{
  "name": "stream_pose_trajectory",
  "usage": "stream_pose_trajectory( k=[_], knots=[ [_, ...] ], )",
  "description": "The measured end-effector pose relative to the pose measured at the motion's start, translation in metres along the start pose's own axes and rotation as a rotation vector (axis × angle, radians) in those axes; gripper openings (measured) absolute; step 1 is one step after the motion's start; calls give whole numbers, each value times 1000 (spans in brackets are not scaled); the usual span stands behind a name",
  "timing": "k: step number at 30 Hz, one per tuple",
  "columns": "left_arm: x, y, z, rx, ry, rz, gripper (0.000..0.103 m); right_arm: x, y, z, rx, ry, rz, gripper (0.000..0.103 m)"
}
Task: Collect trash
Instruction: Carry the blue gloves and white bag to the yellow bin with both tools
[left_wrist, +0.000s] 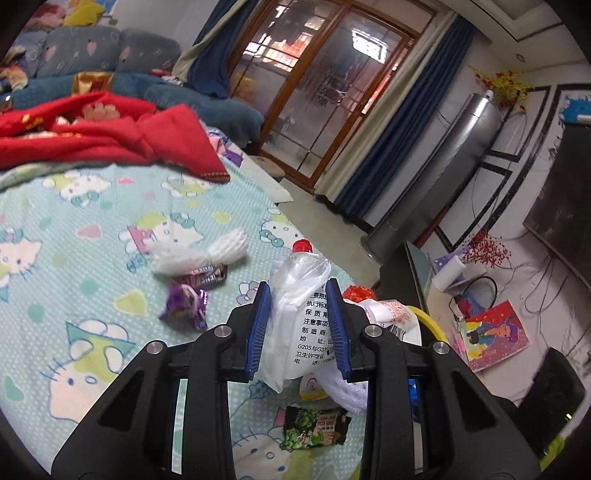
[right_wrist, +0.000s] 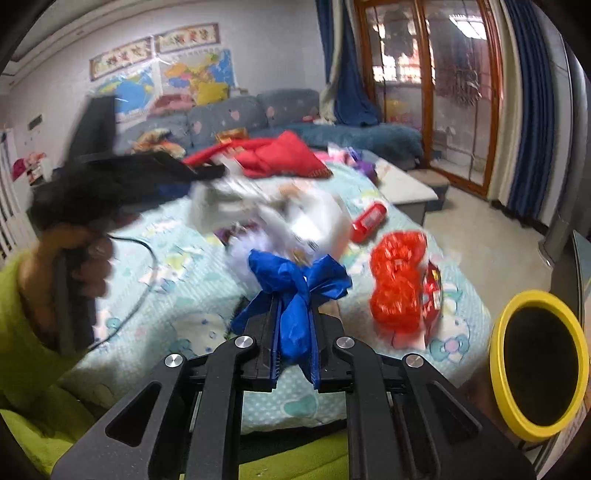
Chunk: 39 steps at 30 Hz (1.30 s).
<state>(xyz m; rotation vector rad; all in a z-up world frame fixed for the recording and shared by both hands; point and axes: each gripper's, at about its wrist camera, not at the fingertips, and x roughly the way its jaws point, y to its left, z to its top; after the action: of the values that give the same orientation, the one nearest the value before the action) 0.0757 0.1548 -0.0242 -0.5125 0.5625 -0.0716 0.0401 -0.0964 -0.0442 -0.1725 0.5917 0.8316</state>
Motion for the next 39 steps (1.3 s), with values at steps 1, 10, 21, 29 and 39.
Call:
stream_pose_trajectory(
  k=[1, 10, 21, 29, 39],
  knots=[
    [2, -1, -1, -8, 6, -5, 24, 0, 2, 0, -4, -2, 8, 12],
    [18, -43, -14, 5, 82, -131, 23, 10, 1, -6, 6, 23, 4, 12],
    [33, -74, -11, -61, 149, -243, 23, 2, -23, -7, 83, -12, -42, 12],
    [35, -89, -7, -43, 142, -236, 23, -9, -52, -4, 150, -27, -62, 12],
    [40, -142, 9, 49, 79, -246, 23, -56, -119, -12, 293, -139, -216, 12]
  ],
)
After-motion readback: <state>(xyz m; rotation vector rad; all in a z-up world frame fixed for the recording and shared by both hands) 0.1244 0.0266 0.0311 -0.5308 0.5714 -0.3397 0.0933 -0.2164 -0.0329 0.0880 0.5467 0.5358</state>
